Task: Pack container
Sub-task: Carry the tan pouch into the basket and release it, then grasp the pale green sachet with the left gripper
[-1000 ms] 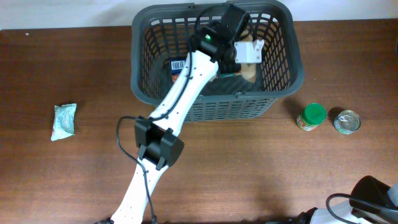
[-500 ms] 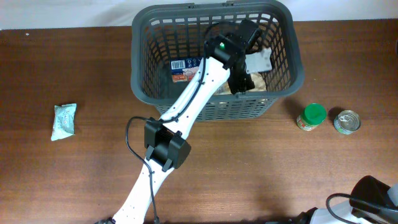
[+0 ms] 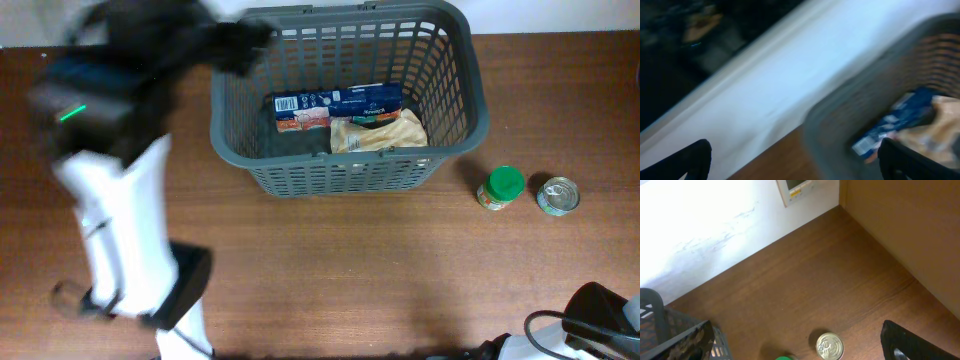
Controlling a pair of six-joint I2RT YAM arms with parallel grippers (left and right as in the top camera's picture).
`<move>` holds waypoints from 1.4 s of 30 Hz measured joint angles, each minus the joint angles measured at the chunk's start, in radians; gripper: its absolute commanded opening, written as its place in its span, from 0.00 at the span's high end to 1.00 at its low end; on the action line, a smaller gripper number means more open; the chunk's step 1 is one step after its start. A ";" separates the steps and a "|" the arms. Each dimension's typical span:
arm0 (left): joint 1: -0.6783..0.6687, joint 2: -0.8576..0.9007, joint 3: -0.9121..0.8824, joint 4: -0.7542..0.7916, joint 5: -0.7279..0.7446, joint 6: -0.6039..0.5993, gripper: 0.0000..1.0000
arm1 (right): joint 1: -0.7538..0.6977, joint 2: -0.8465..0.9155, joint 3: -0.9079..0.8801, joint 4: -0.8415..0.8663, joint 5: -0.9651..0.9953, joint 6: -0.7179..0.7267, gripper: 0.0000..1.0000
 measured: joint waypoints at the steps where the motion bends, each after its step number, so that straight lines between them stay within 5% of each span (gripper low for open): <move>1: 0.050 -0.051 -0.045 0.010 0.000 -0.006 0.01 | 0.000 0.000 0.000 0.000 0.000 0.000 0.01; 6: 0.354 -0.216 -0.417 0.024 -0.005 -0.040 0.01 | 0.000 0.000 0.000 0.000 0.000 0.000 0.01; 11: 0.554 -0.174 -0.810 0.034 0.041 -0.101 0.01 | 0.000 0.000 0.000 0.000 0.000 -0.001 0.01; 15: 0.668 -0.085 -1.138 0.194 0.067 -0.122 0.01 | 0.000 0.000 0.000 0.000 0.000 -0.001 0.01; 31: 0.782 0.243 -1.260 0.391 0.016 -0.106 0.04 | 0.000 0.000 0.000 0.000 0.000 0.000 0.01; 33: 0.785 0.271 -1.260 0.394 0.010 -0.105 0.09 | 0.000 0.000 0.000 0.000 0.000 -0.001 0.01; 35: 0.785 0.279 -1.260 0.397 -0.002 -0.101 0.27 | 0.000 0.000 0.000 0.000 0.000 0.000 0.01; 37: 0.786 0.280 -1.260 0.397 -0.006 -0.094 0.64 | 0.000 0.000 0.000 0.000 0.000 -0.001 0.01; 38: 0.787 0.280 -1.260 0.397 -0.006 -0.097 0.98 | 0.000 0.000 0.000 0.000 0.000 0.000 0.01; 42: 0.786 0.280 -1.248 0.370 -0.002 -0.095 0.98 | 0.000 0.000 0.000 0.000 0.000 -0.001 0.01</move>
